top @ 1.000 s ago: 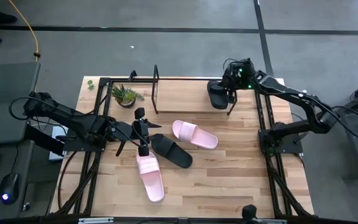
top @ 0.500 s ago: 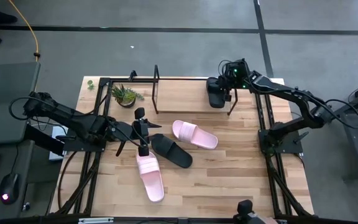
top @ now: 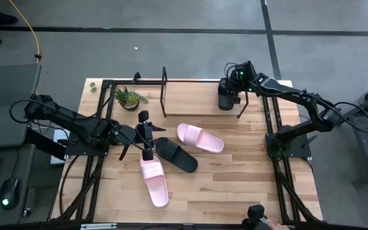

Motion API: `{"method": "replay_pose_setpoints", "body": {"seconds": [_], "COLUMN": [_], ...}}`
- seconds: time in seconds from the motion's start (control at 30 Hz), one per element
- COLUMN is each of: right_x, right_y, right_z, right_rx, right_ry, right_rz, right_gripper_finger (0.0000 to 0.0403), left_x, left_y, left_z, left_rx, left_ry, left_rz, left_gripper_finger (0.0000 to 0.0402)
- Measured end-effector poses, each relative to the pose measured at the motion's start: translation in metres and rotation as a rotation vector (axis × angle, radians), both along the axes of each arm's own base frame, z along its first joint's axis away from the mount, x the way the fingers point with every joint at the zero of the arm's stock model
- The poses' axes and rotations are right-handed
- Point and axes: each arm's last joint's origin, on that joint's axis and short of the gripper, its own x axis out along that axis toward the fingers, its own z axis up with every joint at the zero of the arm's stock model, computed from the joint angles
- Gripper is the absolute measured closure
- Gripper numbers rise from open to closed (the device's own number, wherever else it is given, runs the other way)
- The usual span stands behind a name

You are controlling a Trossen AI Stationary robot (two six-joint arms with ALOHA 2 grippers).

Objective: Pick and place slides into the shelf
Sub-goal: Put the bottom black slide on the shelf

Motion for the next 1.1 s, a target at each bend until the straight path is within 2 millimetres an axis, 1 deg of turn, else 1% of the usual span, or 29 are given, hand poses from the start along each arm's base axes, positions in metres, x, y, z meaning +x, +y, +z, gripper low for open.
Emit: {"method": "replay_pose_setpoints", "body": {"seconds": [0.13, 0.47, 0.67, 0.87, 1.1], "right_x": [-0.001, -0.001, -0.001, 0.004, 0.018], "right_y": [0.001, 0.001, 0.001, 0.005, 0.017], "right_z": [-0.001, -0.001, -0.001, -0.001, 0.001], "right_rx": [0.009, 0.017, 0.02, 0.034, 0.018], "right_ry": [0.006, 0.004, -0.001, -0.016, -0.048], "right_rz": [-0.001, -0.006, -0.012, -0.007, 0.054], "right_gripper_finger": [0.0387, 0.0333, 0.0311, 0.0299, 0.0299], "left_x": [0.0, 0.0, 0.0, 0.0, 0.0], "left_y": [0.0, 0.0, 0.0, 0.0, 0.0], "left_z": [0.0, 0.0, 0.0, 0.0, 0.0], "left_rx": [0.0, 0.0, -0.001, 0.0, 0.0], "left_ry": [0.0, 0.0, 0.0, 0.0, 0.0], "left_rz": [0.0, 0.0, 0.0, -0.001, -0.001], "left_gripper_finger": [0.0273, 0.0273, 0.0273, 0.0273, 0.0273]}}
